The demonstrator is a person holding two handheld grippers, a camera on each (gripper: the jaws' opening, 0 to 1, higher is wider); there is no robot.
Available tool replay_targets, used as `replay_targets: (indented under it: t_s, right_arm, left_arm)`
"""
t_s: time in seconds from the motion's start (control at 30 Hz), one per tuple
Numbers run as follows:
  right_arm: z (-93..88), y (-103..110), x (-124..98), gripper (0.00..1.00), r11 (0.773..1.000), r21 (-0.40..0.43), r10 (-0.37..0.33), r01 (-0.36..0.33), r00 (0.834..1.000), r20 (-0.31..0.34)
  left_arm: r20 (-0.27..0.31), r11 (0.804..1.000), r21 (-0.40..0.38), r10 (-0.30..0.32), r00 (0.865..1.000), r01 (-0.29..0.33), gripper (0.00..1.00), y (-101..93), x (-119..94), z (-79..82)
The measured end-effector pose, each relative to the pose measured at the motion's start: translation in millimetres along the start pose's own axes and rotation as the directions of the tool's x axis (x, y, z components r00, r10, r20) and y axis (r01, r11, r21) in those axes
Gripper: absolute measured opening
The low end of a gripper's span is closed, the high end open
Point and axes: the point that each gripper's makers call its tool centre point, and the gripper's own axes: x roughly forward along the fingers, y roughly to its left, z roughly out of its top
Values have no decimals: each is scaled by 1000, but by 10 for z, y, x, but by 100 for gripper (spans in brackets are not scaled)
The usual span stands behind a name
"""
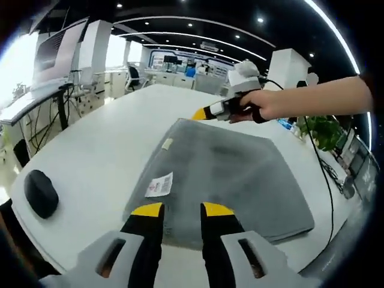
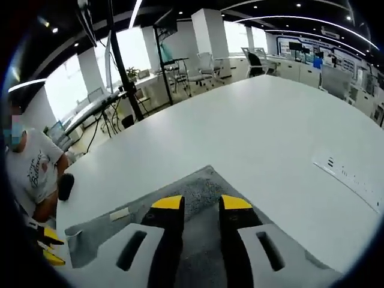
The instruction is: Fold the towel on the table until its edges align and the towel forms a compact rectangular stack.
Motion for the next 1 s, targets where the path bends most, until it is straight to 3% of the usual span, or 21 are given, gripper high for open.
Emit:
replay_targets:
  t_s: [0.23,0.47,0.67,1.0]
  right_arm:
    - [-128,-38,-221,32,999,-28,19,-20,1000,-24]
    - [-190,-18,-514,33,999,-28,21,-22,999,-29]
    - [-212,-61,-656,34,1000,-17,17,-18,1000,-16]
    - [-367,-179,-841,37,1000,0,9,-9,1000,-29]
  left_arm:
    - [-20,994,51,-98,995,99,37,-352,0,-21]
    - [-51,987,83,-135,990,139,50,-594,-21,-34]
    - [-75,977,98,-181,981,188,51,-854,-90,-38]
    - [-66,957,148,-243,968,251,54,-1191,-76,-27]
